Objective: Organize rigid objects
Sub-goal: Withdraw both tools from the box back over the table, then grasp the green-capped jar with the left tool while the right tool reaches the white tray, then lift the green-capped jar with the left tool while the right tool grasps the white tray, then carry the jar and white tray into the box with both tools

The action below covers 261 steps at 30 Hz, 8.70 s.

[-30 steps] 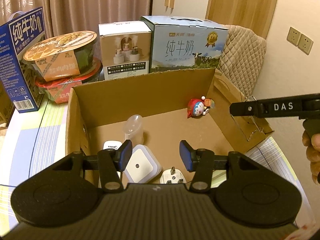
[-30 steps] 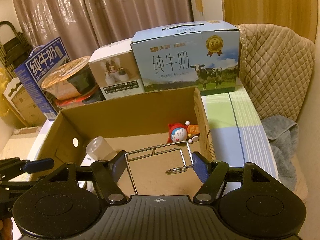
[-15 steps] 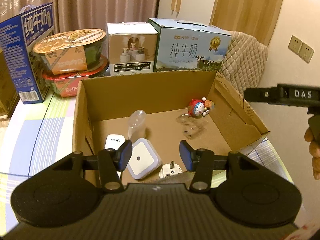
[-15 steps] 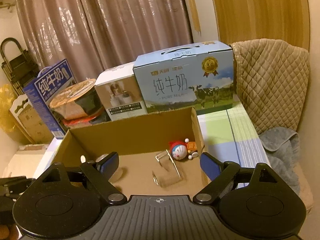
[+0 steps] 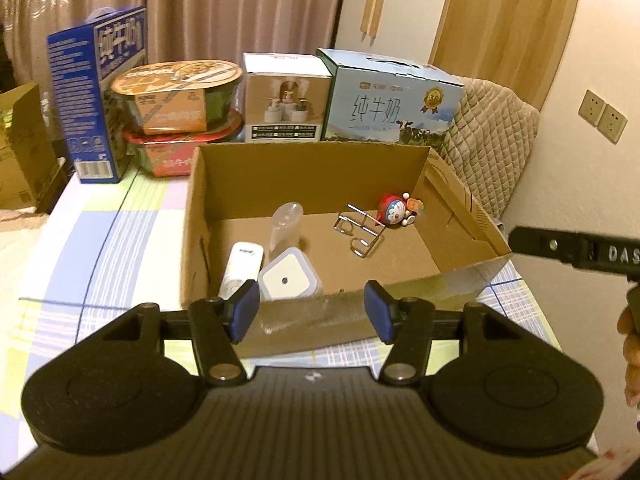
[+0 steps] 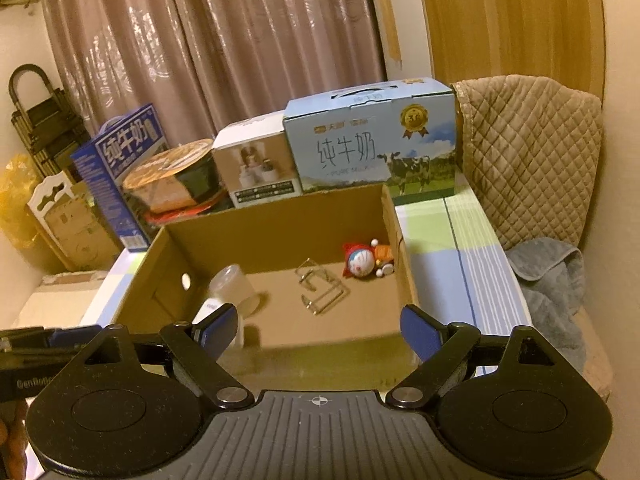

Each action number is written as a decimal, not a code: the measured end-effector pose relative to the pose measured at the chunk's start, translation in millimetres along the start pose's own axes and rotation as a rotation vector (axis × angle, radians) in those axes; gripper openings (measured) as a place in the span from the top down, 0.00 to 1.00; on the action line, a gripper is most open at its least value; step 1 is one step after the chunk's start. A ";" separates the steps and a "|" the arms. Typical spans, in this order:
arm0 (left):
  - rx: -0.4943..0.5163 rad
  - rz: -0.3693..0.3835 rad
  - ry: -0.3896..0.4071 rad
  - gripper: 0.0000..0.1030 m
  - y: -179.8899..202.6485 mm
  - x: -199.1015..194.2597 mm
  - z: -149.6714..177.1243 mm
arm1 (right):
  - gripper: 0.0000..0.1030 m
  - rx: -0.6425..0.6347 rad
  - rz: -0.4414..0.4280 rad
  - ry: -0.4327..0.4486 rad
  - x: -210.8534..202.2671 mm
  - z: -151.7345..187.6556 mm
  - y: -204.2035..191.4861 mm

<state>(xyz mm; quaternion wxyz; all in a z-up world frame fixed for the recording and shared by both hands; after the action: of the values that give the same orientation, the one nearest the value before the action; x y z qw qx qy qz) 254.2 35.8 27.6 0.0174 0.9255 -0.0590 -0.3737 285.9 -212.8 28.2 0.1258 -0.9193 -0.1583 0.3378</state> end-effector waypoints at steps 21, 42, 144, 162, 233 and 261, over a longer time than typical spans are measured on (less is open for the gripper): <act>-0.059 -0.043 0.021 0.10 4.7 -81.2 46.7 | 0.17 0.077 -0.025 -0.013 -96.6 85.6 -21.3; -0.041 -0.072 -0.017 0.01 -22.7 -109.8 96.2 | 0.16 0.047 0.015 -0.038 -118.2 138.7 -26.2; 0.264 0.105 -0.144 0.78 28.5 45.1 154.7 | 0.14 -0.108 0.195 -0.180 33.1 219.8 17.7; 0.304 0.029 -0.085 0.75 39.4 49.3 156.9 | 0.12 -0.121 0.209 -0.152 34.7 222.6 17.7; 0.074 0.054 0.036 0.77 27.9 -58.2 54.7 | 0.17 -0.109 0.066 0.059 -69.6 91.4 -29.3; 0.104 0.054 -0.004 0.77 -1.1 52.8 -71.2 | 0.17 -0.066 0.046 -0.026 55.2 -43.1 -10.5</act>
<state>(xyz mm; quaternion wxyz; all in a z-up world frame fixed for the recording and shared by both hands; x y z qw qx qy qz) 341.3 29.7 42.4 -0.0209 0.9224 -0.1036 -0.3714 352.0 -187.7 31.6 0.0853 -0.9218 -0.1499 0.3471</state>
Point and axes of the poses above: each gripper's, at about its wrist camera, not at the fingertips, and x roughly the way its jaws point, y to its right, z to its underside, the point moved 3 cm from there along x, roughly the way its jaws point, and after that the axes turned 5 degrees about x, right-handed, at the moved point
